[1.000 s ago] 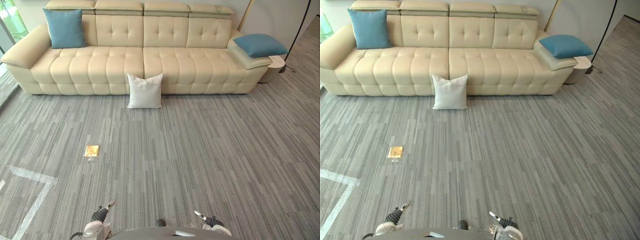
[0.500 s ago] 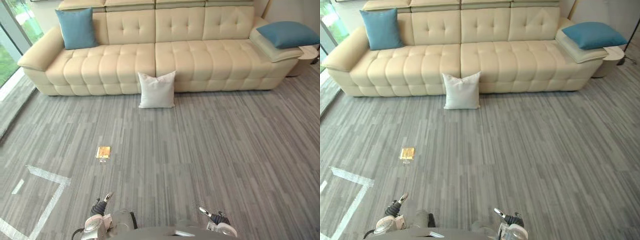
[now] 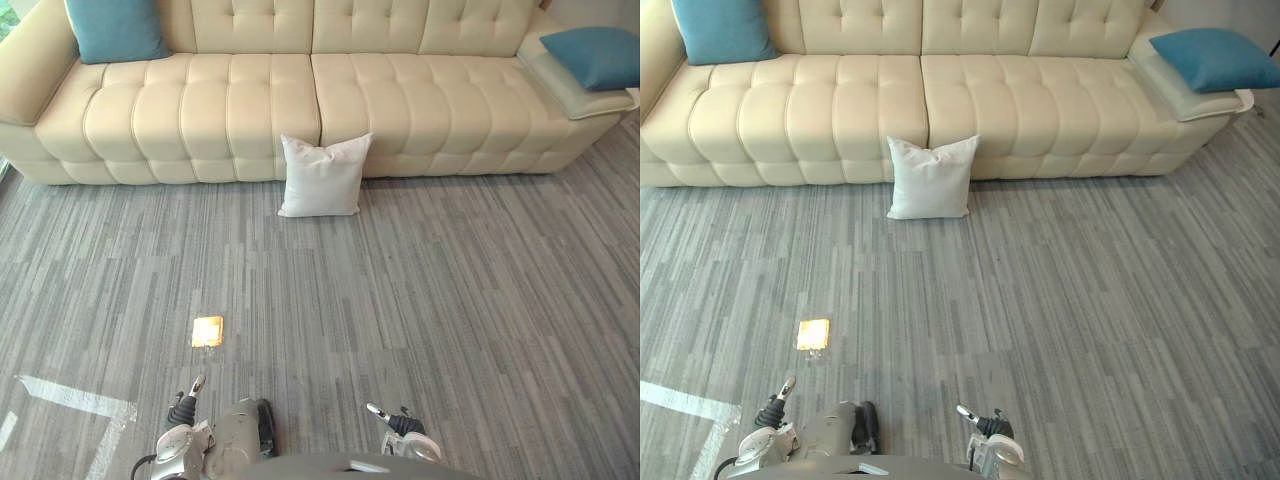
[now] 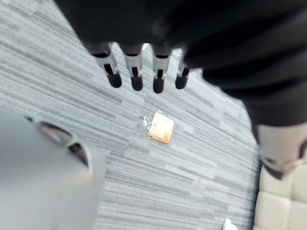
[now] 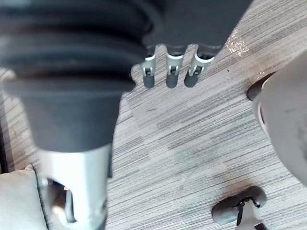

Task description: Pick up cushions and gather them together orderly.

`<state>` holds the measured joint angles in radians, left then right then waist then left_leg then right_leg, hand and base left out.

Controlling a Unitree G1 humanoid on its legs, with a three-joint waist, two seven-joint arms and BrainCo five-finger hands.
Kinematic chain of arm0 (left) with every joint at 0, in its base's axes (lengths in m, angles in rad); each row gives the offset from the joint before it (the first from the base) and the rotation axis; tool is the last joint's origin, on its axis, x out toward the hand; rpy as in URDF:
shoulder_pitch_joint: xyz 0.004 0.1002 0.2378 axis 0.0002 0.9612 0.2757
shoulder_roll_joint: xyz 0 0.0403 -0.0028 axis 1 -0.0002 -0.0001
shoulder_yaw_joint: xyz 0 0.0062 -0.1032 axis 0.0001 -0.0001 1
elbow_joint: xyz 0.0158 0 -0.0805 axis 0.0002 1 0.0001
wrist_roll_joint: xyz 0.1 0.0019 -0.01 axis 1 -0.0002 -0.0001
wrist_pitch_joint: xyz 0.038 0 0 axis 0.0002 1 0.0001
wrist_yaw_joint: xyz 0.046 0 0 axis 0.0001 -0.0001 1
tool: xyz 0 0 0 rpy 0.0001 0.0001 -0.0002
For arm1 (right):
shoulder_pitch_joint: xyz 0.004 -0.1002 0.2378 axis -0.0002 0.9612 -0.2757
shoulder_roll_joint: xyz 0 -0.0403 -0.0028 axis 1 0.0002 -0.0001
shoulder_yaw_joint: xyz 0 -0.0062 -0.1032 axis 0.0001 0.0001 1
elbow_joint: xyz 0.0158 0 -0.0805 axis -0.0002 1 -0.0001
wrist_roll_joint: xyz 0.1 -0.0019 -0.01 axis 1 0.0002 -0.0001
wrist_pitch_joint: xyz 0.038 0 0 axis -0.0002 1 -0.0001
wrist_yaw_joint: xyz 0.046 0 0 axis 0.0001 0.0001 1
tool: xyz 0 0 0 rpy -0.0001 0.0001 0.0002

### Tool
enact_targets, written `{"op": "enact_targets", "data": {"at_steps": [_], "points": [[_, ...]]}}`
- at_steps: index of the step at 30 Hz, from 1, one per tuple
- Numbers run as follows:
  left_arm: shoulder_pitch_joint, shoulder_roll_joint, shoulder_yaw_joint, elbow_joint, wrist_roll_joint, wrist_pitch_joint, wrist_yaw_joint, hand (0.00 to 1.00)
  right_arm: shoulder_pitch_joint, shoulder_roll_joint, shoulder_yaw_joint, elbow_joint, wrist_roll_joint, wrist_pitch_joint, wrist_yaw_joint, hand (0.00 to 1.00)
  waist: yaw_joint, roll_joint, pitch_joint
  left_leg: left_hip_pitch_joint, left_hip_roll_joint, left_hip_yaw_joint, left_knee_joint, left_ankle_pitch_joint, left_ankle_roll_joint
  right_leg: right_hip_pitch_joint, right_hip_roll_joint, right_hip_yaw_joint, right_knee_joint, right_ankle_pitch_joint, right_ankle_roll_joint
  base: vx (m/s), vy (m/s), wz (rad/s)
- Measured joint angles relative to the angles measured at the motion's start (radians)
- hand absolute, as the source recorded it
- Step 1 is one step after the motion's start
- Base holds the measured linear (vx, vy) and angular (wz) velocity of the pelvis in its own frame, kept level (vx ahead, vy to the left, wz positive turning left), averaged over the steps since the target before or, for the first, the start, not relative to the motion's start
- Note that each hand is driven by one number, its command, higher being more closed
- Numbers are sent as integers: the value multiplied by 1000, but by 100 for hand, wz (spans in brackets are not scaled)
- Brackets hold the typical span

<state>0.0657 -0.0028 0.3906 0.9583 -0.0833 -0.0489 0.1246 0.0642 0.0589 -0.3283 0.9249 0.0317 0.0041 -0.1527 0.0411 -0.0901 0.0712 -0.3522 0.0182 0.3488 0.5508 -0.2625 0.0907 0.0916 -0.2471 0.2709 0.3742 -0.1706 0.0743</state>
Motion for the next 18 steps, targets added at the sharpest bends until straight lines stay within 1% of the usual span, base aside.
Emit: {"op": "enact_targets", "data": {"at_steps": [1, 2, 3, 4, 5, 6, 7, 8, 9, 10, 11, 12, 14, 15, 16, 17, 18], "points": [[0, 2, -2, 5, 0, 1, 0, 0, 0, 0, 0, -1, 0, 0, 1, 0, 2, 1, 0, 20, -5, 10, -17, -3, 5, -18, 0, 7, 43, 24, 15, 316, 111, -43], [4, 6, -6, 14, -1, 6, 0, 0, 0, 2, 2, 0, 0, 0, 3, 0, -1, 3, 0, 61, -14, 15, -55, -4, 7, -65, 10, 26, 143, 77, 50, 315, 80, -44], [9, 16, -27, 25, -2, 9, 1, 0, 0, 0, 9, -5, -1, -1, 5, 0, -9, 9, 3, 120, -15, 15, -104, -5, 9, -132, 34, 30, 303, 130, 96, 271, 57, -43], [8, 25, -49, 37, -3, 11, 2, 0, -2, -3, 13, -9, -1, -6, 7, 0, -15, 16, 7, 170, -16, 12, -147, -7, 7, -202, 54, 0, 456, 116, 93, 189, 16, -34], [8, 22, -50, 36, -4, 11, 2, 0, -2, -7, 15, -12, -1, -9, 9, 0, -15, 18, 10, 205, -15, 9, -177, -17, -3, -242, 62, -31, 529, 89, 73, 122, -14, -37], [9, 16, -50, 37, -4, 12, 3, 0, -1, -18, 31, -16, 0, -9, 10, 0, -14, 22, 14, 265, -15, 9, -221, -25, -13, -300, 65, -92, 611, 34, 36, 156, -42, -36], [10, 11, -50, 37, -9, 12, 3, 0, 5, -28, 45, -24, 0, -10, 11, 0, -17, 30, 17, 311, -8, 8, -243, -38, -18, -332, 76, -141, 639, -8, 19, 205, -87, -31], [13, 6, -50, 37, -18, 12, 2, 0, 12, -32, 51, -50, 0, -10, 11, 0, -19, 37, 19, 364, 5, 5, -262, -52, -34, -366, 92, -206, 640, -59, 10, 214, -138, -15], [13, 2, -47, 38, -23, 11, 3, 0, 29, -33, 51, -66, 0, -16, 11, 0, -22, 39, 21, 415, 20, 3, -280, -63, -49, -413, 114, -266, 606, -111, -7, 238, -195, 5], [13, 1, -47, 39, -24, 11, 2, 0, 37, -36, 49, -67, 4, -21, 11, 0, -31, 40, 21, 446, 32, -6, -289, -70, -62, -434, 132, -297, 552, -129, -16, 221, -193, 19], [11, 0, -46, 39, -23, 11, 2, 0, 40, -36, 48, -76, 9, -23, 11, 0, -39, 41, 23, 463, 39, -15, -296, -76, -72, -453, 144, -314, 502, -134, -24, 275, -234, 37], [5, -4, -43, 43, -23, 11, 3, 0, 38, -37, 48, -86, 10, -25, 11, 0, -48, 45, 24, 486, 55, -28, -302, -87, -92, -489, 165, -334, 410, -131, -32, 266, -206, 32], [-2, -13, -43, 43, -20, 11, 3, 0, 27, -37, 50, -86, 11, -27, 13, 0, -52, 53, 27, 529, 75, -43, -332, -99, -122, -519, 195, -340, 228, -71, -42, 366, -257, 39], [-12, -21, -47, 46, -18, 10, 2, 0, 31, -38, 51, -88, 12, -30, 13, 0, -55, 57, 34, 569, 83, -69, -355, -106, -151, -504, 202, -347, 137, 93, -59, 567, -297, 52], [-31, -43, -59, 71, -9, 8, 0, 0, 13, -54, 50, -84, 8, -28, 12, 0, -41, 94, 42, 592, 97, -109, -385, -88, -161, -475, 215, -390, 139, 90, -82, 558, -276, 51], [-45, -58, -74, 69, -1, 6, -4, 0, 0, -60, 50, -85, 7, -28, 12, 0, -41, 103, 53, 589, 88, -124, -399, -55, -153, -476, 213, -391, 158, 82, -85, 406, -164, 50], [-72, -80, -99, 66, 11, 6, -8, 0, -25, -63, 53, -88, 0, -27, 13, 0, -47, 106, 85, 605, 74, -138, -417, 16, -145, -492, 186, -388, 239, 54, -105, 278, -154, 47]]}}
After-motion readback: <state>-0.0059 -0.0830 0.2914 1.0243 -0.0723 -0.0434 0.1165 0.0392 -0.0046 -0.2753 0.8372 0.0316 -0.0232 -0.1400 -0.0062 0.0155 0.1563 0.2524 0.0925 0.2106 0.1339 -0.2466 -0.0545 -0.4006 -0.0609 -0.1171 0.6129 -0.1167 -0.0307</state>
